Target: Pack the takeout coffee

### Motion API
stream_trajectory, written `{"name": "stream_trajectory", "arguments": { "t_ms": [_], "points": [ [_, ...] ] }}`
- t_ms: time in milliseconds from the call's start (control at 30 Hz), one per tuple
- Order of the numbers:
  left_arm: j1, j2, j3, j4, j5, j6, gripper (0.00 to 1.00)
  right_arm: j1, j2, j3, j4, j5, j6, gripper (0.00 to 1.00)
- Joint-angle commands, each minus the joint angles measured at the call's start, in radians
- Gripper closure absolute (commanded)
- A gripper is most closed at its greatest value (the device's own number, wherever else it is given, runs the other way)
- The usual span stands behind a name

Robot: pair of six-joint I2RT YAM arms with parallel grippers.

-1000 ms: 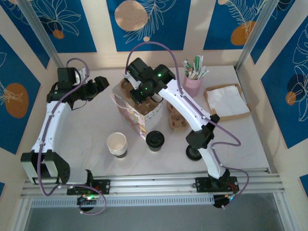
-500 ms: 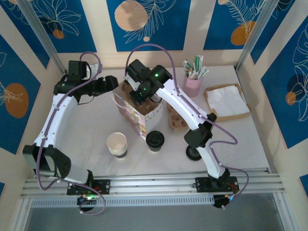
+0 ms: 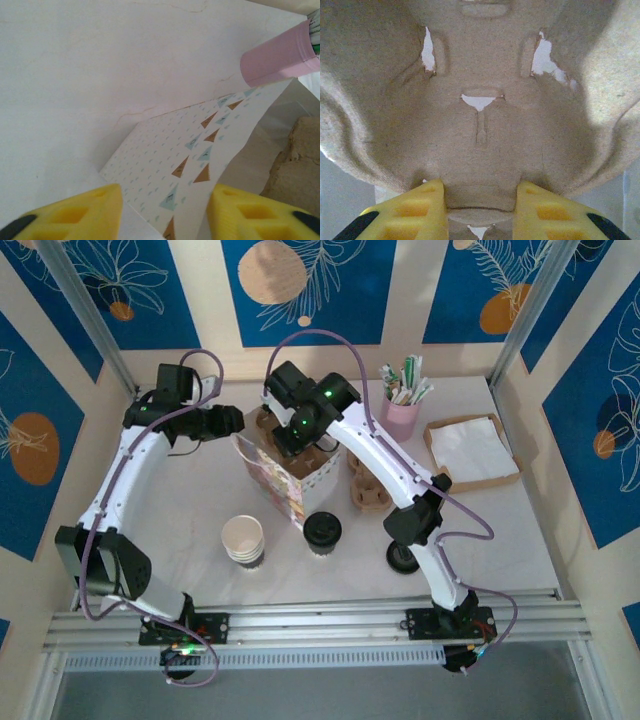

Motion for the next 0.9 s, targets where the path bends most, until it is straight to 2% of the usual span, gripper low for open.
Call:
{"name": "stream_trajectory", "arguments": {
  "t_ms": [0,167,333,500,633,867],
  "points": [
    [-0.006,0.011,0.025,-0.004,-0.007,0.01,0.57,-0.005,0.008,0.012,-0.016,-0.039,0.014,0.68],
    [-0.005,0.009,0.022,0.037,0.034,-0.009,0.64,-0.004,0.017,0.011,-0.023,-0.052,0.014,0.68],
    [-0.007,-0.002,0.015,0.116,0.099,-0.037,0.81,-0.004,0.023,0.01,-0.034,-0.052,0.022,0.69],
    [-0.007,-0.018,0.019,0.158,0.117,-0.037,0.94,-0.006,0.024,0.01,-0.05,-0.052,0.035,0.68],
    [-0.013,-0.033,0.019,0.182,0.12,-0.031,0.99,-0.007,0.023,0.011,-0.064,-0.051,0.046,0.69],
    [-0.046,-0.049,0.013,0.215,0.122,-0.009,1.0,-0.009,0.021,-0.002,-0.069,-0.057,0.054,0.69]
  ]
}}
